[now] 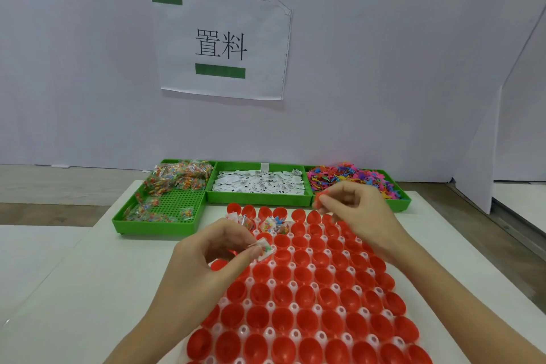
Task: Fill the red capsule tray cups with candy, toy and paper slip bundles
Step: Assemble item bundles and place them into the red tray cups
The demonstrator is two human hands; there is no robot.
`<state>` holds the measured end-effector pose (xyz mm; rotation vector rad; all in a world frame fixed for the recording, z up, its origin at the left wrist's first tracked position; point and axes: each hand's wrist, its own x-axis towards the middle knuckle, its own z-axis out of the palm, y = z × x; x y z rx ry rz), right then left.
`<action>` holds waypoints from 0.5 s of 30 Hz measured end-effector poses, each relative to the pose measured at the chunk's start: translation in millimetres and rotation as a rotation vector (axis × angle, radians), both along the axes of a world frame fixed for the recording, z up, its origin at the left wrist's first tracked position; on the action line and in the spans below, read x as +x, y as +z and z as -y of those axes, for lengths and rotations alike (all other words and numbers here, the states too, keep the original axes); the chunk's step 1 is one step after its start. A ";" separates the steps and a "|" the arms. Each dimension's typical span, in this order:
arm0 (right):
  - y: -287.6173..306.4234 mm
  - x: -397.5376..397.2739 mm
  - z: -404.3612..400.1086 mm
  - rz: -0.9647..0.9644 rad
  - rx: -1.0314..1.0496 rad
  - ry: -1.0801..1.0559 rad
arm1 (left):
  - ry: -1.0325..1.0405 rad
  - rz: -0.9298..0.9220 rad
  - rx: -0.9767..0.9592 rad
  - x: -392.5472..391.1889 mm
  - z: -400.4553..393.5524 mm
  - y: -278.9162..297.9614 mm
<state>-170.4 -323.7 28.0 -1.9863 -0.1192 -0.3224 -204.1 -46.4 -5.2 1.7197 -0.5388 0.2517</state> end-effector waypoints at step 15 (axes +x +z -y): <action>-5.9 -83.5 -49.8 0.044 -0.221 0.206 | -0.165 0.036 0.033 -12.0 10.2 1.0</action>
